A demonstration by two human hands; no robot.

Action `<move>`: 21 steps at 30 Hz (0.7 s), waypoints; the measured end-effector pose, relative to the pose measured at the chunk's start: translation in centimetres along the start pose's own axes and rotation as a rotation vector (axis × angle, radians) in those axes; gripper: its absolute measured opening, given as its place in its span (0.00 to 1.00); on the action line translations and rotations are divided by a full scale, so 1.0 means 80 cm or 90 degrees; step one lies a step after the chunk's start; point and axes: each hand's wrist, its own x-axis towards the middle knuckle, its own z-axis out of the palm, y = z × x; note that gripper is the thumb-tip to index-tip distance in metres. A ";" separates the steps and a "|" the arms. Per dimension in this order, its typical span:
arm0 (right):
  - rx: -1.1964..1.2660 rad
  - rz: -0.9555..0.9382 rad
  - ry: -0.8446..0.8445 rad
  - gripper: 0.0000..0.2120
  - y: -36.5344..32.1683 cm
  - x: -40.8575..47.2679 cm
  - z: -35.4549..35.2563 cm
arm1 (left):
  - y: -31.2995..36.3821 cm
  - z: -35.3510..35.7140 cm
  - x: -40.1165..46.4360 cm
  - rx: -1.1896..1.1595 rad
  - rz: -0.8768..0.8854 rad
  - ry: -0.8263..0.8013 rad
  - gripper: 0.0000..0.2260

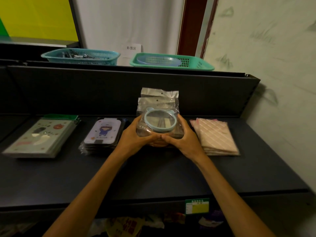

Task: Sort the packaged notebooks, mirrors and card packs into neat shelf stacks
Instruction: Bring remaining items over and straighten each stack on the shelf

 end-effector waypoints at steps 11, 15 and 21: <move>-0.003 -0.012 0.020 0.37 -0.011 -0.002 -0.005 | 0.008 -0.001 -0.010 0.072 0.072 0.038 0.34; -0.002 -0.018 0.010 0.41 -0.011 -0.001 -0.007 | 0.009 0.001 -0.012 0.089 0.082 0.051 0.34; -0.010 -0.013 0.027 0.39 -0.016 -0.001 -0.015 | 0.020 -0.010 -0.013 0.101 0.096 0.052 0.33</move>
